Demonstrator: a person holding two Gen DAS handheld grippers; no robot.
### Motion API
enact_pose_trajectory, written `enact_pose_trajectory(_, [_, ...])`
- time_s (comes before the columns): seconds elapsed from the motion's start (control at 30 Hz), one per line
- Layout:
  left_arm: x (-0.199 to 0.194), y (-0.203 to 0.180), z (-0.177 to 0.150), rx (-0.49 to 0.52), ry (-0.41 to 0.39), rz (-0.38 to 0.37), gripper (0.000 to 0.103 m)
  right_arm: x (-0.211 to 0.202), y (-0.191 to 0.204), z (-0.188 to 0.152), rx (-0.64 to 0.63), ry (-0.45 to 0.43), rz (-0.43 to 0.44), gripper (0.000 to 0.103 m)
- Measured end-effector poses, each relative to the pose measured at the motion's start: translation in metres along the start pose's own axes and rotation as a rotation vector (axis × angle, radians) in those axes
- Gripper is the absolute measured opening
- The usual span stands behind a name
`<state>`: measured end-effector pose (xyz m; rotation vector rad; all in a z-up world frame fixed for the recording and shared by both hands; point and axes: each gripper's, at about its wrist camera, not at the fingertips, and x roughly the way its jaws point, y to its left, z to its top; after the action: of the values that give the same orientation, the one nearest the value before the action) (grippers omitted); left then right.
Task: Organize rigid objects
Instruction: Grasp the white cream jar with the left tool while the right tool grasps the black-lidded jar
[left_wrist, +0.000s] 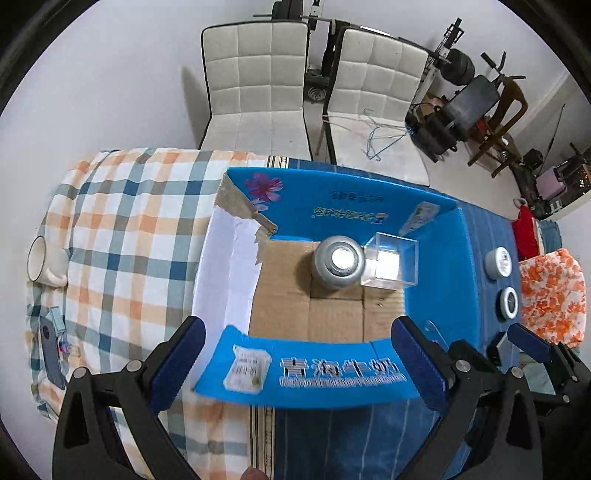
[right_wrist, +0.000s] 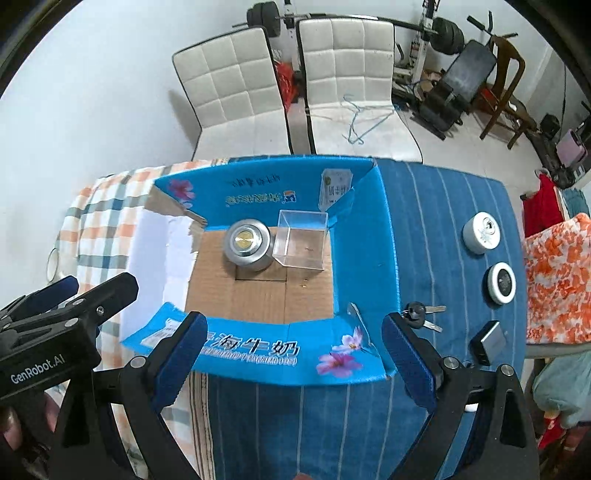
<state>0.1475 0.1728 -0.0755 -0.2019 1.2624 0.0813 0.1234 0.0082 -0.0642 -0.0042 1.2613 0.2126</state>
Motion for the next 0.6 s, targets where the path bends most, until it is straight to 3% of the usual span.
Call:
enact_pose_trajectory(0.37, [-0.06, -0.021, -0.023, 0.014, -0.064, -0.001, 0.103, -0.045, -0.019, -0.019, -0.012, -0.025, 0.067, 0.097])
enact_pose_trajectory(0.6, [-0.06, -0.059, -0.026, 0.05, -0.065, -0.016, 0.103, -0.042, -0.095, -0.027, 0.094, -0.015, 0.034, 0.097])
